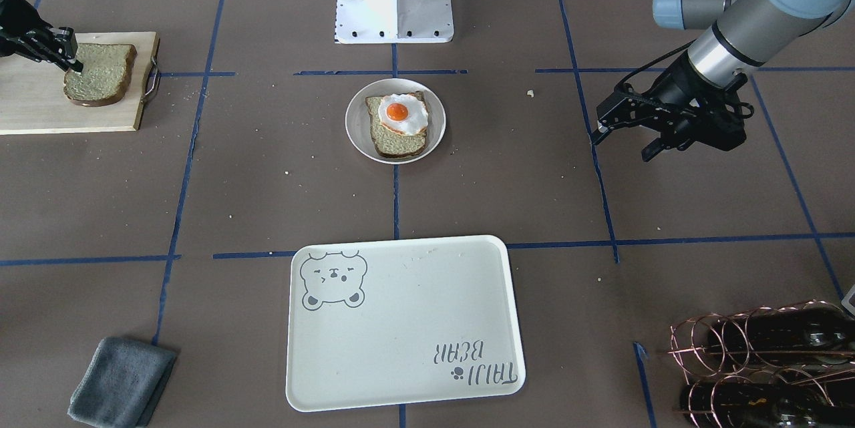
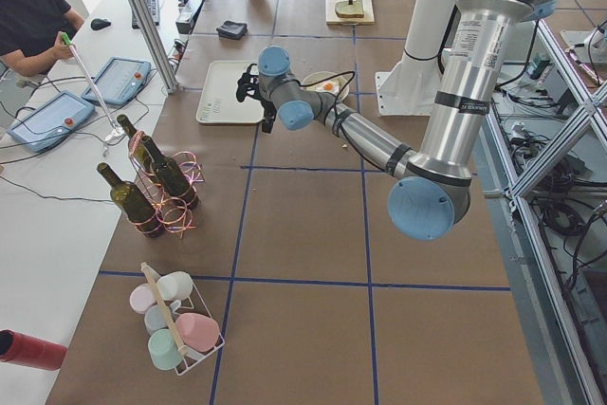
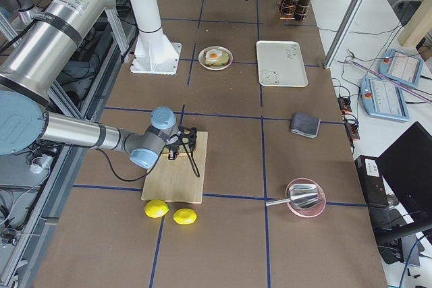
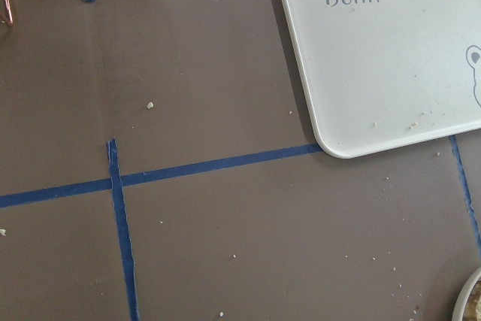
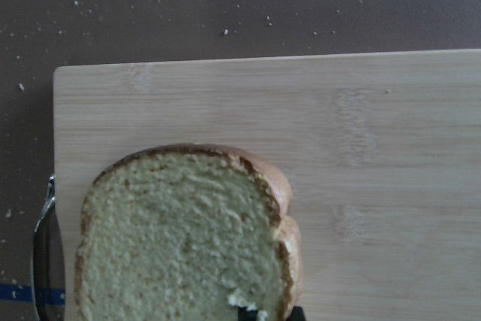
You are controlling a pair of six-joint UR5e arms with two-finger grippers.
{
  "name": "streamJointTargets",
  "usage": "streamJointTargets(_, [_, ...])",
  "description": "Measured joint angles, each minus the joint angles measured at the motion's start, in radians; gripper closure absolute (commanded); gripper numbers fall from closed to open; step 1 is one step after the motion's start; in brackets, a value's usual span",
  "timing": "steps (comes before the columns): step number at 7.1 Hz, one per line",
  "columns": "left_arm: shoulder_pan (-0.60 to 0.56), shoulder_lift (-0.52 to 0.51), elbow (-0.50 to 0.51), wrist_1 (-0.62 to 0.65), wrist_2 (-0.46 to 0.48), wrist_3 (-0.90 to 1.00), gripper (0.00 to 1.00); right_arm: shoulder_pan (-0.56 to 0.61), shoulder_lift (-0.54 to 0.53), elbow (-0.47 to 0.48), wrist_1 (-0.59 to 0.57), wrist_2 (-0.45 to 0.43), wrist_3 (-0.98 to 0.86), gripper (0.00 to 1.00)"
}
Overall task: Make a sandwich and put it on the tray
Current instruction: 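Grasp the bread slice on the board with the right gripper and lift it, then carry the bread slice with the right gripper over the egg toast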
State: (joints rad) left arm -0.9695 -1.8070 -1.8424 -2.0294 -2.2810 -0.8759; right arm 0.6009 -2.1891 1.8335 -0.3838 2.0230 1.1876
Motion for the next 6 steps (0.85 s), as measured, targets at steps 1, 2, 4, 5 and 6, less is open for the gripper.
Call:
streamJointTargets(1, [0.000,0.000,0.000,0.000,0.000,0.000,0.00,0.008,0.002,0.019,0.001,0.002,0.001,1.00])
streamJointTargets(2, [0.000,0.000,0.000,0.000,0.000,0.000,0.00,0.032,0.010,0.043,0.002,0.017,0.001,1.00])
streamJointTargets(4, [0.000,0.000,0.001,0.000,0.000,-0.001,0.00,0.132,0.034,0.089,0.002,0.101,0.002,1.00])
streamJointTargets(5, [0.001,0.000,0.001,0.000,0.000,-0.002,0.00,0.185,0.074,0.100,-0.003,0.143,0.004,1.00])
streamJointTargets(6, [0.001,-0.001,0.001,0.000,0.000,-0.005,0.00,0.232,0.137,0.105,-0.034,0.188,0.008,1.00])
